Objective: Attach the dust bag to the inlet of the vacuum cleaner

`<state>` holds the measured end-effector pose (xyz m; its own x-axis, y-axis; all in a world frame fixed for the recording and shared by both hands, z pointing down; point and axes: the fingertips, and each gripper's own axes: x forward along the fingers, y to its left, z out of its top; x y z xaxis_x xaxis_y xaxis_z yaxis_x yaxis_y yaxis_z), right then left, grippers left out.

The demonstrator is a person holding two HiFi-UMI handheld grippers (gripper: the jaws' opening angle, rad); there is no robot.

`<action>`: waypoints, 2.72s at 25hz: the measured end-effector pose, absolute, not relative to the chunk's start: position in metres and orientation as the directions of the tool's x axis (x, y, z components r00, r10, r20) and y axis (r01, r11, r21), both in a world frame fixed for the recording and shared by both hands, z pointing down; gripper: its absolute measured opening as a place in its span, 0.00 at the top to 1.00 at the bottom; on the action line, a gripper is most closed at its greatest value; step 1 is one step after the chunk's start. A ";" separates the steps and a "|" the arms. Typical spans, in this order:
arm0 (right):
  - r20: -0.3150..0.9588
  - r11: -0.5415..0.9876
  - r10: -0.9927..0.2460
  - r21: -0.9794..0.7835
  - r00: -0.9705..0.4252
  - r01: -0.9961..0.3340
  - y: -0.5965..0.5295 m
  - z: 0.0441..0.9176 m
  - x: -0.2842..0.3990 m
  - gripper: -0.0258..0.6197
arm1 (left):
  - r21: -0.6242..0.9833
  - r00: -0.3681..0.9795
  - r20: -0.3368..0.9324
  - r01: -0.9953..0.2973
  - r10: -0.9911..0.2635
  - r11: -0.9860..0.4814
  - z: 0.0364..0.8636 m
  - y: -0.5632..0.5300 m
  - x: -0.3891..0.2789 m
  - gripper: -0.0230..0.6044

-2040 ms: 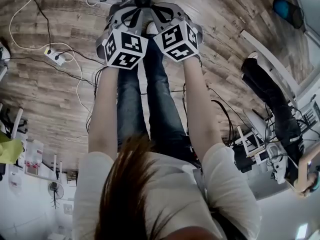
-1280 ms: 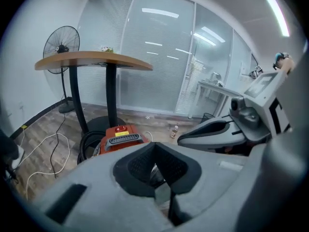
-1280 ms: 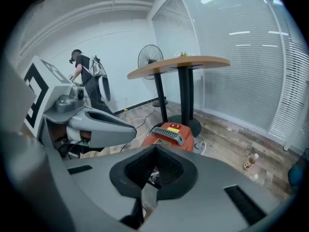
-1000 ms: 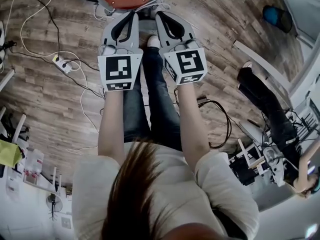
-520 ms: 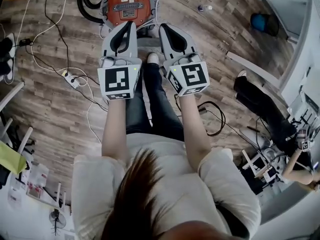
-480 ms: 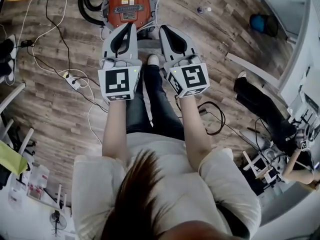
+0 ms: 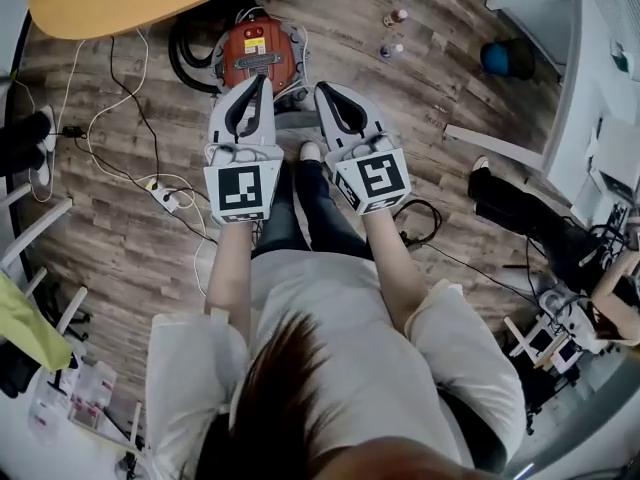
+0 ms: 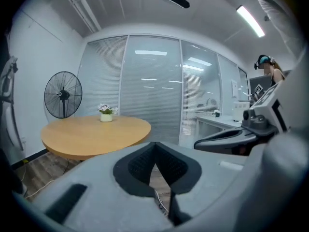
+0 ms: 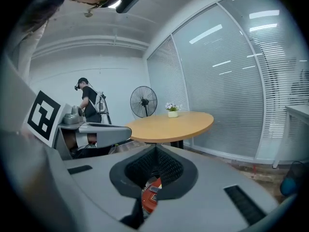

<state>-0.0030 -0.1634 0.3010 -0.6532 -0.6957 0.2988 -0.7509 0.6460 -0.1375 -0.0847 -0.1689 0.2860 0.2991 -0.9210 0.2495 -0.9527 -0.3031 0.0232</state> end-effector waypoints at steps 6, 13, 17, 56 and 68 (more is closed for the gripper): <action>0.275 0.643 -0.712 -0.117 -0.647 -0.757 -0.145 0.266 0.005 0.96 | -0.007 0.282 0.217 -0.957 -0.934 -0.291 0.246 -0.154 -0.091 0.94; 0.220 0.641 -0.727 -0.123 -0.651 -0.757 -0.118 0.220 0.010 0.96 | 0.031 0.290 0.173 -0.957 -0.941 -0.289 0.204 -0.127 -0.091 0.94; 0.189 0.651 -0.730 -0.101 -0.657 -0.752 -0.097 0.196 0.011 0.96 | 0.042 0.304 0.141 -0.953 -0.942 -0.301 0.181 -0.105 -0.087 0.94; 0.226 0.714 -0.665 -0.090 -0.712 -0.694 -0.017 0.164 0.001 0.96 | 0.120 0.333 0.137 -0.941 -0.933 -0.318 0.157 -0.008 -0.072 0.94; 0.216 0.773 -0.603 -0.081 -0.768 -0.630 -0.021 0.160 -0.043 0.96 | 0.097 0.294 0.129 -0.954 -0.947 -0.283 0.149 -0.015 -0.093 0.94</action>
